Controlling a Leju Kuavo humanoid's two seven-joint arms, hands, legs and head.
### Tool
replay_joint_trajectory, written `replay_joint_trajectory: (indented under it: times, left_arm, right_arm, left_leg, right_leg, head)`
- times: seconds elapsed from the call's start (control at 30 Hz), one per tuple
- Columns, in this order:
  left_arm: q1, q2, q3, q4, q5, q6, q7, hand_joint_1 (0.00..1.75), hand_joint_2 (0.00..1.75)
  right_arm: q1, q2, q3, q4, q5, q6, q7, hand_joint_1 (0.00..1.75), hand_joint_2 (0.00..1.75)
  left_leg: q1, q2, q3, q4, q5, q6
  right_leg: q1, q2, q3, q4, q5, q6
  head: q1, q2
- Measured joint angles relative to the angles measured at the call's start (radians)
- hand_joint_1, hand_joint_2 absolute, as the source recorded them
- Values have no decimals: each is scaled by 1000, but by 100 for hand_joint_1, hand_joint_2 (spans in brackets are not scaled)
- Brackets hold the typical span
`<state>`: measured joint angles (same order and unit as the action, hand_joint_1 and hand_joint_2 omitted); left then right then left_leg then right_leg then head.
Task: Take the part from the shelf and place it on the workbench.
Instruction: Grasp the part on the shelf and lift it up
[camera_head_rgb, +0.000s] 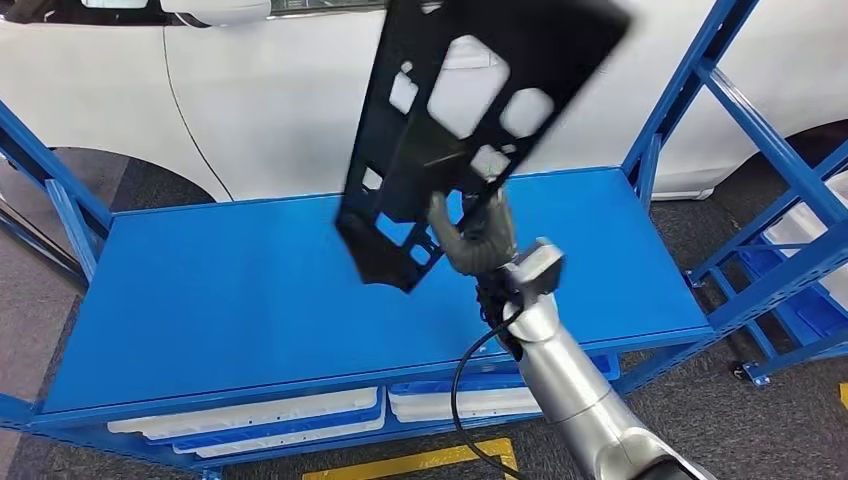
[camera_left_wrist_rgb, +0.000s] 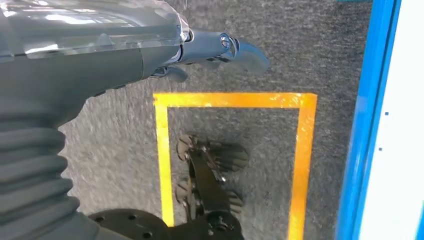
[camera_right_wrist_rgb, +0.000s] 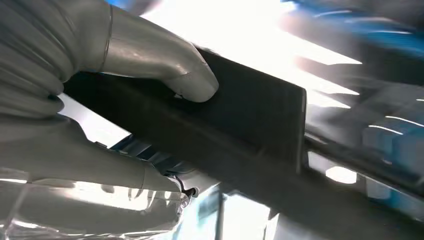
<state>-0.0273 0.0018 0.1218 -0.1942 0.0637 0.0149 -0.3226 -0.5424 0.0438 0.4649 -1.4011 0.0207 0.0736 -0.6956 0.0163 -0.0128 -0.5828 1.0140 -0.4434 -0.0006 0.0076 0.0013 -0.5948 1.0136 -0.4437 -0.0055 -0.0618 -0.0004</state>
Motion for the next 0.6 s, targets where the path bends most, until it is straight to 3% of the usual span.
replay_joint_trajectory:
  times: [0.07, 0.13, 0.23, 0.27, 0.3, 0.33, 0.37, 0.43, 0.47, 0.6]
  left_arm:
    - [1, 0, 17, 0, 23, -18, -14, 0, 175]
    - [0, -1, 35, 0, 41, -31, -22, 0, 175]
    - [-2, -1, 55, 0, 49, -36, -24, 0, 175]
    - [-2, -1, 60, 0, 48, -37, -21, 0, 175]
    - [-1, -1, 64, 0, 47, -36, -15, 0, 175]
    - [-1, -1, 67, 0, 45, -34, -5, 0, 175]
    - [-2, -1, 69, 0, 44, -29, 7, 0, 175]
    - [-5, -1, 72, 0, 42, -16, 32, 0, 175]
    - [-6, -1, 73, 0, 42, -9, 44, 0, 175]
    - [-7, -6, 80, 0, 41, 14, 85, 0, 175]
  right_arm:
    - [41, 1, -34, -164, -130, 207, -5, 175, 175]
    - [72, 11, -54, -280, -210, 357, -9, 175, 175]
    - [115, 15, -50, -375, -283, 459, -7, 175, 175]
    - [128, 15, -45, -392, -294, 475, -6, 175, 175]
    - [139, 15, -38, -404, -299, 484, -5, 175, 175]
    - [146, 14, -29, -412, -300, 489, -4, 175, 175]
    - [150, 13, -20, -417, -299, 491, -4, 175, 175]
    - [153, 9, -2, -421, -295, 488, 0, 175, 175]
    - [153, 7, 6, -421, -295, 482, 7, 175, 175]
    - [139, -3, 35, -424, -322, 437, 71, 175, 175]
  left_leg:
    - [0, 1, 3, -2, -3, -11]
    - [-1, 4, -11, 40, -37, -19]
    - [2, 6, -92, 227, -129, -27]
    - [2, 6, -112, 269, -140, -28]
    - [2, 6, -114, 273, -132, -29]
    - [3, 6, -95, 235, -105, -28]
    - [3, 7, -60, 167, -68, -24]
    - [0, 8, 2, 41, -24, -14]
    - [-1, 7, 15, 11, -18, -10]
    - [2, 6, 14, -2, -9, 7]
  right_leg:
    - [-4, 0, 3, -8, 4, -7]
    - [-11, -2, 12, -20, 7, -17]
    - [-8, -5, 17, -21, 6, -26]
    - [-7, -4, 16, -19, 5, -27]
    - [-6, -3, 15, -17, 5, -28]
    - [-4, -2, 15, -15, 3, -28]
    - [-3, -1, 15, -12, 2, -27]
    - [1, 1, 14, -5, -2, -22]
    - [3, 1, 11, -1, -3, -18]
    - [4, 2, 2, 10, -9, 1]
  head:
    - [0, 0]
    - [0, 0]
    - [0, 0]
    - [0, 0]
    - [0, 0]
    - [0, 0]
    - [0, 0]
    - [0, 0]
    - [0, 0]
    - [0, 0]
